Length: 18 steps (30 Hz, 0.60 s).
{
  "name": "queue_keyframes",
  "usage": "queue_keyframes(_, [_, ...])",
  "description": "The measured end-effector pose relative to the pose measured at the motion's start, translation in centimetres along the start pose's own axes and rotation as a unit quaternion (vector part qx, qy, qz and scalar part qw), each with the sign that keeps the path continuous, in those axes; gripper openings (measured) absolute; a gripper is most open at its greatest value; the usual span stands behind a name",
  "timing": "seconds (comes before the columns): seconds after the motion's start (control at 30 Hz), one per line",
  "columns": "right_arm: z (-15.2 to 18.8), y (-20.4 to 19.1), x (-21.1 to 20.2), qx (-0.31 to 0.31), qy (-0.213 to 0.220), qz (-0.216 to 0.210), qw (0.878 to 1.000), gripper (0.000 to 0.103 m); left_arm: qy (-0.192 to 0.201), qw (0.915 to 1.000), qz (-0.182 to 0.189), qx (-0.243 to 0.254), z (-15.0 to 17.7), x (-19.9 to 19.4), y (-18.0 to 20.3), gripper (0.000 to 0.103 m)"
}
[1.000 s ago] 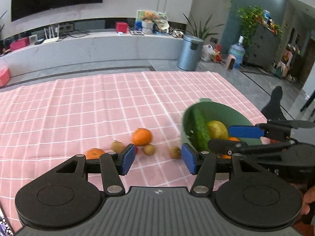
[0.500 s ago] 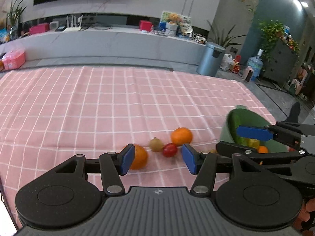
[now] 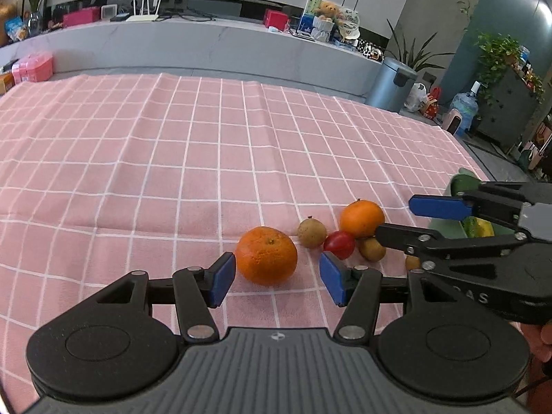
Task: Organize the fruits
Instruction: 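Grasp an orange with the left gripper while the right gripper grasps another orange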
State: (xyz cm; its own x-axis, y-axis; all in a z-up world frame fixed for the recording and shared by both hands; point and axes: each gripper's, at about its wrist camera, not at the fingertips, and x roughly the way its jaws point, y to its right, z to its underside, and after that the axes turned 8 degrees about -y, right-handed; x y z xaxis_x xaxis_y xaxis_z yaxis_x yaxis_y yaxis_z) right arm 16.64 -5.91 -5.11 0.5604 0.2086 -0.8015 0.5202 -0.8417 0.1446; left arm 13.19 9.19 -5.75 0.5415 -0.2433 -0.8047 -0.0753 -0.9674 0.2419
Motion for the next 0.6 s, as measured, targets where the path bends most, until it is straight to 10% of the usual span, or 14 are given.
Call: queue_keyframes(0.6, [-2.1, 1.6, 4.6, 0.032, -0.063, -0.024, 0.997, 0.041, -0.005, 0.9998, -0.019, 0.001, -0.2, 2.7, -0.1, 0.060])
